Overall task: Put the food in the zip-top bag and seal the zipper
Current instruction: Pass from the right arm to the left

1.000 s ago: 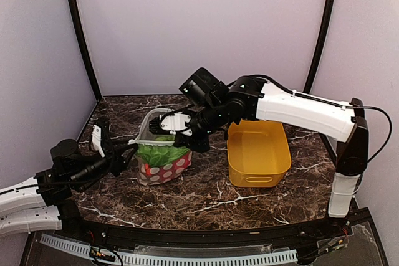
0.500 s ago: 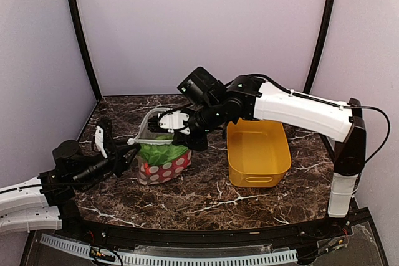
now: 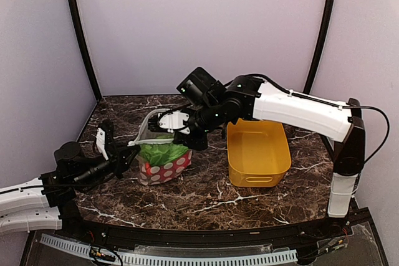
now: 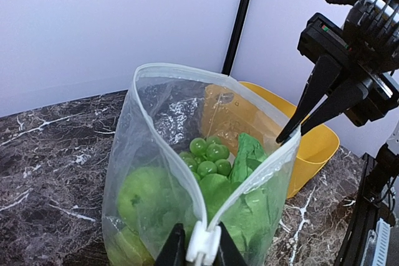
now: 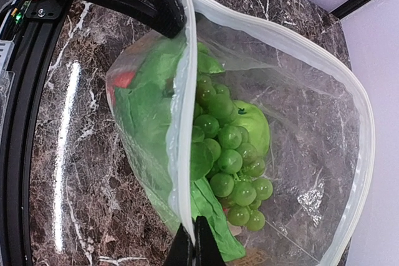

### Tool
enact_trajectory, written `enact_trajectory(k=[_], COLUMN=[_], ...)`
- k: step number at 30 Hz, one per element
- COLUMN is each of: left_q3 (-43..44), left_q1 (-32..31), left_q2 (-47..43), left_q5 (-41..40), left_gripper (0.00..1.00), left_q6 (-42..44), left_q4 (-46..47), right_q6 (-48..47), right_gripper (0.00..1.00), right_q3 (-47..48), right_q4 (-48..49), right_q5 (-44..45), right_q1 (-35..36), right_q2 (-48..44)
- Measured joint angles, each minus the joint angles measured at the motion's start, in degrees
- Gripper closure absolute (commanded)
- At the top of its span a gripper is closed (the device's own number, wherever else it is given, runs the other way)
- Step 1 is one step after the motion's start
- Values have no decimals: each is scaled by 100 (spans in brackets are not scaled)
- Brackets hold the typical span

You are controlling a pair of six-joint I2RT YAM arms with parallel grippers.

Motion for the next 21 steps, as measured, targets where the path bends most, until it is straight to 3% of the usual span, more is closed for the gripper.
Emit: enact_trajectory(k=[17, 21], left_q3=[-81, -48], left_q1=[0, 0], left_q2=[-393, -393], left_q5=[-94, -72], left_gripper=[99, 99], left_q6=[-44, 26], left_q4=[-68, -192], right_q6=[37, 57], right_gripper=[99, 74], right_q3=[33, 55], right_q4=[55, 35], right_q5=[66, 42], right_q1=[0, -35], right_q2=[48, 48])
